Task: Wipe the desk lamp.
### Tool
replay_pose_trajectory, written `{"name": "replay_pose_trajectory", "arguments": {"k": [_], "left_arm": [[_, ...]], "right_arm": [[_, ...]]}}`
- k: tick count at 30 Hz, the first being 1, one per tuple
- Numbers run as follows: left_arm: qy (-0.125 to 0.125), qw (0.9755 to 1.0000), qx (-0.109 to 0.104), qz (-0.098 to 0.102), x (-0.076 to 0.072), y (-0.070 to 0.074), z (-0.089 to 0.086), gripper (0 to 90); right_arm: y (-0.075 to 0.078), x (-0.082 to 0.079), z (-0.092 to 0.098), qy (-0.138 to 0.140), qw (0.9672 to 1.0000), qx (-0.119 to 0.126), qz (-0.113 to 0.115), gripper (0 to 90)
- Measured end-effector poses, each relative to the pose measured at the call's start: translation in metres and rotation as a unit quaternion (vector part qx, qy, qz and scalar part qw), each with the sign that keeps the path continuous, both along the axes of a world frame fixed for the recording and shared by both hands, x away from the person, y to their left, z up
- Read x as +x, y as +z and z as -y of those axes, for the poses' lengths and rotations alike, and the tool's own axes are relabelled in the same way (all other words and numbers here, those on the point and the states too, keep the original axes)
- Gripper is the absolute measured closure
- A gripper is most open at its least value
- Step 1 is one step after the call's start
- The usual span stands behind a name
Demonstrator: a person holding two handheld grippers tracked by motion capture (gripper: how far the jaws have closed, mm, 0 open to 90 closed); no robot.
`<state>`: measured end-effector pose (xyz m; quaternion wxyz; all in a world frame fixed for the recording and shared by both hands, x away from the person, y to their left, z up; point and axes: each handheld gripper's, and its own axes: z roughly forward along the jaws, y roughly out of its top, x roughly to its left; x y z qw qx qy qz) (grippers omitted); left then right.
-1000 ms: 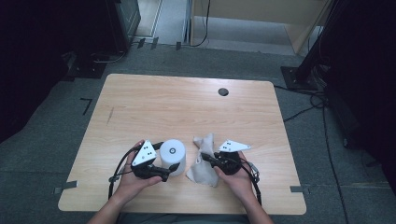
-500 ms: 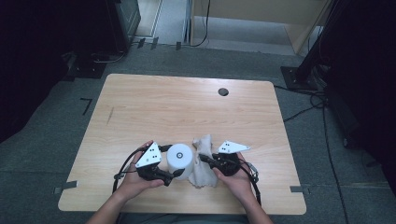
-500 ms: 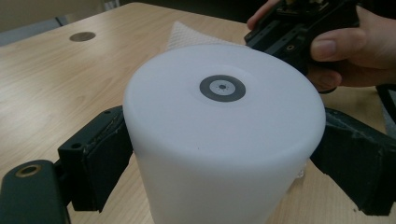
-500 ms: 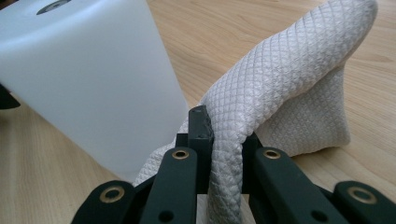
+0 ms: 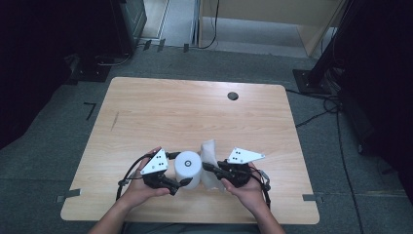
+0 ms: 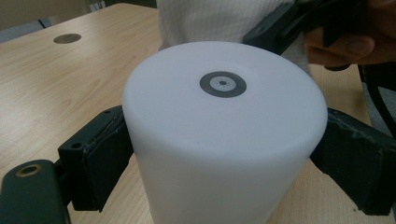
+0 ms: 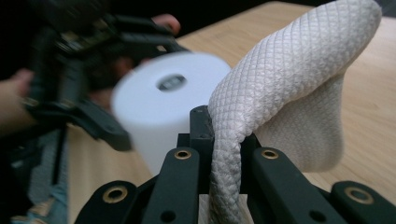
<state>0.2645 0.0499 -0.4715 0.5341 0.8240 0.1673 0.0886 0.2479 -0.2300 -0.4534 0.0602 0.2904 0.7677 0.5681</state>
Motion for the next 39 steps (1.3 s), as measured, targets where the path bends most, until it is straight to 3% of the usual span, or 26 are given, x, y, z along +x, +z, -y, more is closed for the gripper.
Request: {"name": "replay_pose_trajectory", "arguments": {"k": [4, 8, 13, 14, 16, 19, 22, 25, 27, 29, 32, 35, 36, 37, 39], "left_arm": [[0.001, 1.0, 0.003, -0.002, 0.0, -0.001, 0.0, 9.0], [0.004, 1.0, 0.006, -0.001, 0.0, -0.001, 0.0, 9.0], [0.006, 0.9999, 0.008, -0.003, 0.001, -0.001, 0.0, 9.1], [0.006, 0.9999, 0.008, -0.003, 0.001, -0.001, 0.0, 9.1], [0.006, 0.9999, 0.009, -0.003, 0.001, -0.001, 0.0, 9.1], [0.007, 0.9999, 0.009, -0.004, 0.001, -0.002, -0.001, 9.1], [0.007, 0.9999, 0.009, -0.004, 0.001, -0.002, -0.001, 9.1], [0.01, 0.9999, 0.01, -0.004, 0.002, -0.002, -0.001, 9.1], [0.012, 0.9999, 0.01, -0.005, 0.002, -0.002, -0.002, 9.2], [0.012, 0.9999, 0.01, -0.005, 0.002, -0.002, -0.002, 9.2], [0.012, 0.9999, 0.01, -0.005, 0.002, -0.002, -0.002, 9.2], [0.012, 0.9999, 0.01, -0.005, 0.002, -0.002, -0.002, 9.2], [0.012, 0.9999, 0.011, -0.005, 0.002, -0.002, -0.002, 9.2], [0.012, 0.9999, 0.01, -0.005, 0.002, -0.002, -0.002, 9.2], [0.013, 0.9998, 0.011, -0.005, 0.002, -0.002, -0.002, 9.2]], "right_arm": [[0.004, -0.003, 0.003, 0.016, 0.9997, 0.016, 0.002, 84.7], [-0.007, -0.001, 0.003, 0.04, 0.9988, 0.018, -0.024, 84.5], [-0.031, 0.006, 0.001, 0.063, 0.9954, -0.017, -0.07, 82.8], [-0.035, 0.008, 0.0, 0.064, 0.994, -0.036, -0.082, 80.2], [-0.041, 0.01, -0.001, 0.035, 0.9918, -0.085, -0.089, 70.5], [-0.045, 0.012, 0.005, -0.004, 0.9886, -0.129, -0.078, 60.6], [-0.048, 0.016, 0.019, -0.049, 0.9809, -0.177, -0.065, 52.6], [-0.048, 0.022, 0.037, -0.083, 0.9783, -0.171, -0.083, 41.4], [-0.043, 0.024, 0.046, -0.109, 0.9751, -0.177, -0.077, 35.7], [-0.034, 0.024, 0.055, -0.129, 0.9748, -0.171, -0.061, 33.2], [-0.021, 0.022, 0.066, -0.127, 0.98, -0.15, -0.029, 36.4], [-0.016, 0.017, 0.065, -0.078, 0.988, -0.133, -0.003, 43.0], [-0.017, 0.015, 0.061, -0.058, 0.9891, -0.136, 0.0, 43.2], [-0.02, 0.014, 0.056, -0.043, 0.9886, -0.144, 0.008, 43.6], [-0.028, 0.013, 0.044, -0.025, 0.9829, -0.181, 0.025, 38.7]]}}
